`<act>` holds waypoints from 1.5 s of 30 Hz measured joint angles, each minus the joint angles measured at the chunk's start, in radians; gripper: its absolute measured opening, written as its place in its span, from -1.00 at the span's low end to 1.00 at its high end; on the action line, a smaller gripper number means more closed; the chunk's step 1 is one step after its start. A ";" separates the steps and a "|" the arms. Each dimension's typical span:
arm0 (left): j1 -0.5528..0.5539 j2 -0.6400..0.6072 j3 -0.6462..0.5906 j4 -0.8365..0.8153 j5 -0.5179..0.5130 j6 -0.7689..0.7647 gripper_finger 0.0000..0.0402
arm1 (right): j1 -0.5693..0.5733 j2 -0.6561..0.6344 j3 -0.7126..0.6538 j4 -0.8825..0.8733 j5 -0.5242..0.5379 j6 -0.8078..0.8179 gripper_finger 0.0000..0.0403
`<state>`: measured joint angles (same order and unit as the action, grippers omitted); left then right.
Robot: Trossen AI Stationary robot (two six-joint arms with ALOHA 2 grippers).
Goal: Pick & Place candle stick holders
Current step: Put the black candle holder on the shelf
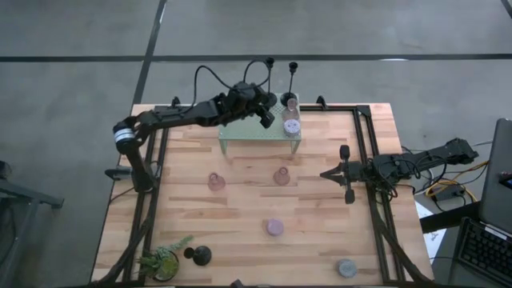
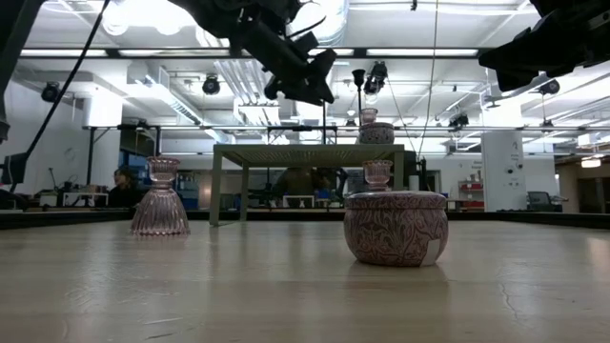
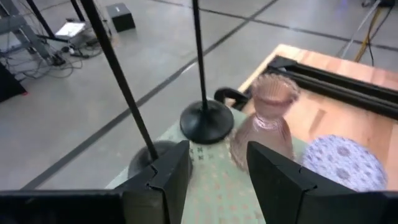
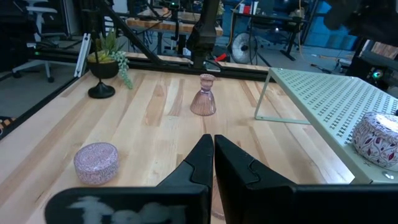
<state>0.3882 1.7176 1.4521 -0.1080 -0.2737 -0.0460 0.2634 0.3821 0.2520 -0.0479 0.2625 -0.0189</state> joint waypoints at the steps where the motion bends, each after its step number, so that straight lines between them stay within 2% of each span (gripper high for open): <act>1: -0.005 -0.003 0.000 -0.006 0.000 0.000 -0.18 | 0.000 0.000 0.000 0.000 0.000 0.000 -0.96; 21: -0.175 -0.160 -0.002 -0.291 0.000 0.038 -0.18 | 0.000 0.000 0.000 -0.001 0.000 0.000 -0.96; 30: -0.276 -0.252 -0.020 -0.508 0.012 0.055 -0.18 | 0.000 0.000 0.000 0.000 0.000 0.000 -0.96; 34: -0.329 -0.321 -0.039 -0.636 0.030 0.002 -0.18 | 0.000 0.000 0.000 0.000 0.000 0.000 -0.96; 39: -0.434 -0.427 -0.095 -0.703 0.065 -0.064 -0.18 | 0.000 0.000 0.000 0.000 0.000 0.000 -0.96; 43: -0.580 -0.520 -0.166 -0.783 0.081 -0.070 -0.18 | 0.000 0.000 0.000 0.000 0.000 0.000 -0.96; 45: -0.663 -0.565 -0.205 -0.821 0.082 -0.125 -0.18 | 0.000 0.000 0.000 0.000 0.000 0.000 -0.96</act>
<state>-0.2745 1.1522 1.2475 -0.9293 -0.1921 -0.1706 0.2636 0.3824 0.2520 -0.0479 0.2625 -0.0190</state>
